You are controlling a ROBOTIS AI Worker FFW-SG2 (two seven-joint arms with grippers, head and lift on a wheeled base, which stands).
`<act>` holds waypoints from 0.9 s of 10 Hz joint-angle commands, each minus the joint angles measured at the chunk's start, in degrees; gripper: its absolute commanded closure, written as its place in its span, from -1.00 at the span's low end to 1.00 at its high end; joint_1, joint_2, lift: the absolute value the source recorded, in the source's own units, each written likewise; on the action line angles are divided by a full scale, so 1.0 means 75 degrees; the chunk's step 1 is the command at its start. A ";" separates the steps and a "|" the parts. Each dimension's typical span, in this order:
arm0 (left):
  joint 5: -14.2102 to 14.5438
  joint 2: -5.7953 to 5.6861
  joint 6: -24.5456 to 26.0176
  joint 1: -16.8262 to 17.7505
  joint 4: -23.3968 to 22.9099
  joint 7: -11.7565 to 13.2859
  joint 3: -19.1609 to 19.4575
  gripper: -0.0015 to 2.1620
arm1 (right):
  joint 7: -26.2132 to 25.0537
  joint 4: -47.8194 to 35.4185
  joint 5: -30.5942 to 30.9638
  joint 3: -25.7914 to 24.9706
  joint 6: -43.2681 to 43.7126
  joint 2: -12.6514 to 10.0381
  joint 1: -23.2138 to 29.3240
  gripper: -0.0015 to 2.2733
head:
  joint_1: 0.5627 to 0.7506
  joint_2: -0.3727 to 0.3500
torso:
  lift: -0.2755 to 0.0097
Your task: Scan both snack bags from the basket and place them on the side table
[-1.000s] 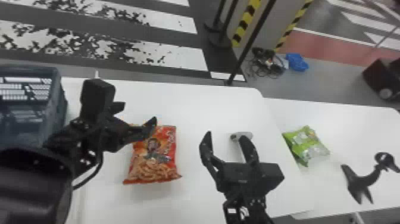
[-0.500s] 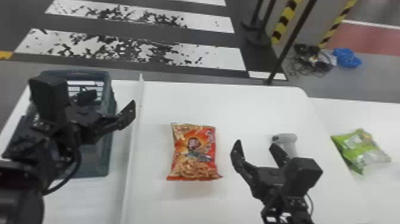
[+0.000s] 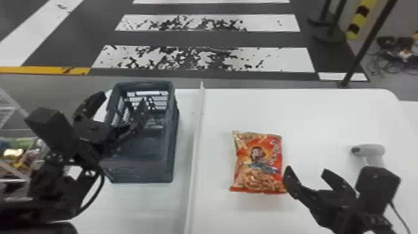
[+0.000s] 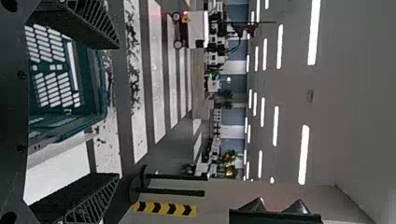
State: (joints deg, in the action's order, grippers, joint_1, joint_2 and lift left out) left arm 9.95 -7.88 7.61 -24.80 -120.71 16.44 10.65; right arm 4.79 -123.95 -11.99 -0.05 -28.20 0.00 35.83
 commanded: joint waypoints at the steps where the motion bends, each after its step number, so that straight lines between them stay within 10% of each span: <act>1: -0.0002 0.0008 -0.1161 -0.0279 0.0169 0.0034 0.0150 -1.00 | 0.0393 -0.0056 -0.0698 -0.0345 -0.1531 -0.0007 -0.0278 -0.93 | 0.41 0.35 | 0.41; 9: 0.0068 0.0079 -0.1981 -0.0783 0.0544 0.0175 0.0361 -1.00 | 0.1319 0.1186 -0.2104 -0.1201 -0.4719 -0.0007 -0.1906 -0.92 | 0.41 0.67 | 0.41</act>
State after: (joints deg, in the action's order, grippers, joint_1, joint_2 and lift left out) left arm 10.46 -7.29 -7.25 -30.62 -116.77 17.73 13.36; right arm 14.64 -116.05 -27.37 -8.89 -62.81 0.00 22.46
